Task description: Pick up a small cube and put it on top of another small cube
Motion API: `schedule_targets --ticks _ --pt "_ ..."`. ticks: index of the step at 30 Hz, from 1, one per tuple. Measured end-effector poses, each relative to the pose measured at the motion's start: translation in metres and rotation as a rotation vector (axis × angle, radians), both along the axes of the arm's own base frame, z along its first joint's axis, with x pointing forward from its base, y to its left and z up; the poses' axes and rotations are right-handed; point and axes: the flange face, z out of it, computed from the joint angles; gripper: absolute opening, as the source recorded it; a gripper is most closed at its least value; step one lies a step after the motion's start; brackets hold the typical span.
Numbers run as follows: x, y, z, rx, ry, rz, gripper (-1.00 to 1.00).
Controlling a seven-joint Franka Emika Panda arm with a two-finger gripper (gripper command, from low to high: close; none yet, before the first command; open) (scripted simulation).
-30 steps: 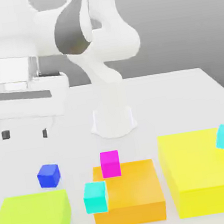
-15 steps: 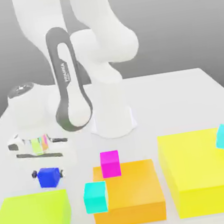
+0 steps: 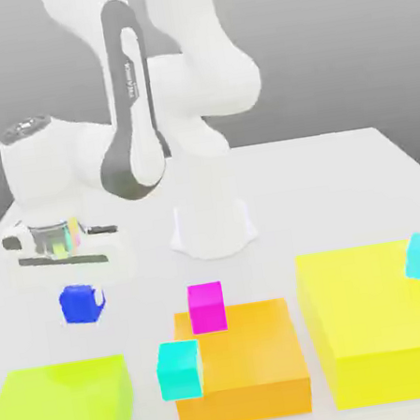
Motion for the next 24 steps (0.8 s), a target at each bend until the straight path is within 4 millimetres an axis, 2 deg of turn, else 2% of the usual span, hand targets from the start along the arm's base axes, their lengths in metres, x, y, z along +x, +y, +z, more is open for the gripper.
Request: schedule_targets --ticks 3,6,9,11,14,16,18,20,22,24 --pt "0.051 0.059 0.018 -0.003 0.002 0.147 -1.0" --pt "0.088 0.125 0.038 -0.003 -0.001 0.27 -1.0" --pt "0.11 0.199 0.06 -0.003 -0.003 0.386 -1.0" --pt "0.114 0.248 0.074 -0.004 -0.005 0.462 -1.0" --pt "0.108 0.322 0.094 -0.006 -0.006 0.576 -1.0" --pt "0.094 0.372 0.107 -0.008 -0.006 0.654 -1.0" --pt "0.073 0.422 0.121 -0.009 -0.006 0.737 -1.0" --pt "0.043 0.471 0.131 0.003 -0.009 0.818 -1.0" --pt "0.032 0.488 0.115 0.007 -0.011 0.845 -1.0" --pt "0.029 0.492 0.09 0.008 -0.011 0.852 -1.0"
